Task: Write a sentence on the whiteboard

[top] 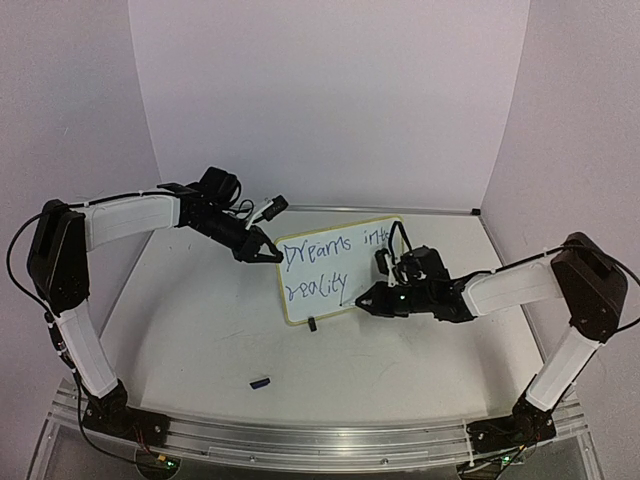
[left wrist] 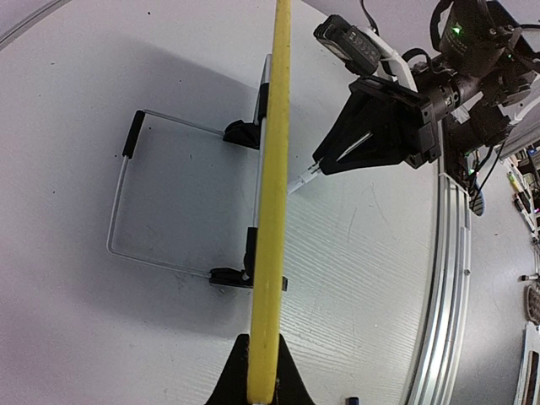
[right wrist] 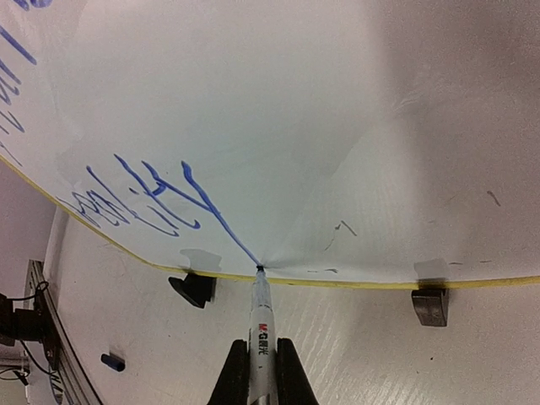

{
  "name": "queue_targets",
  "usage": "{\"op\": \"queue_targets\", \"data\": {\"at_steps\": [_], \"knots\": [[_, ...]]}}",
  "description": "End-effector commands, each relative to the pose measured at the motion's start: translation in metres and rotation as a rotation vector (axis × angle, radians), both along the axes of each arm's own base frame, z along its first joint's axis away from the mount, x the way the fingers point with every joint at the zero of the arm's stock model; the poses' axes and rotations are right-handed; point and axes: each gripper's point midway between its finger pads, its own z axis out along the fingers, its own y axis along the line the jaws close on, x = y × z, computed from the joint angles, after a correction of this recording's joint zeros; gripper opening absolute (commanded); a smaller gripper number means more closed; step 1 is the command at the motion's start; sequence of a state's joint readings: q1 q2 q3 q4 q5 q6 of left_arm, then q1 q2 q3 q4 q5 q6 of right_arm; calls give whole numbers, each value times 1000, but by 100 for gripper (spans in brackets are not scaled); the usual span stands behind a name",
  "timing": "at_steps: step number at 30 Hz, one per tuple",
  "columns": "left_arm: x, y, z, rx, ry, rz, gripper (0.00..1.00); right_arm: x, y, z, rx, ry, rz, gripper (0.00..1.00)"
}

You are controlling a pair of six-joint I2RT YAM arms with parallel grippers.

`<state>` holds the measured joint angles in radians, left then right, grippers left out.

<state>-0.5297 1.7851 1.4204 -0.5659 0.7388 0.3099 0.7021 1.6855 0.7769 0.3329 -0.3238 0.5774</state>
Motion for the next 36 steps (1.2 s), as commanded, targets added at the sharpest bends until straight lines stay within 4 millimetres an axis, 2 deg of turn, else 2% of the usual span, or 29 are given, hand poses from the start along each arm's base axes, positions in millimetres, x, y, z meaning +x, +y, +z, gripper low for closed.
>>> {"op": "queue_targets", "data": {"at_steps": [1,5,9,22,36], "knots": [[-9,0,-15,65,36,-6,0,6,12,34,67,-68,26,0],[-9,0,-15,65,36,-6,0,2,3,65,100,-137,4,0],[-10,0,-15,65,36,-7,0,3,-12,72,83,-175,-59,0],[-10,0,-14,65,35,-6,0,17,-14,56,27,-166,-107,0],[-10,0,-14,66,33,-5,0,24,-16,50,4,-164,-135,0]]}}
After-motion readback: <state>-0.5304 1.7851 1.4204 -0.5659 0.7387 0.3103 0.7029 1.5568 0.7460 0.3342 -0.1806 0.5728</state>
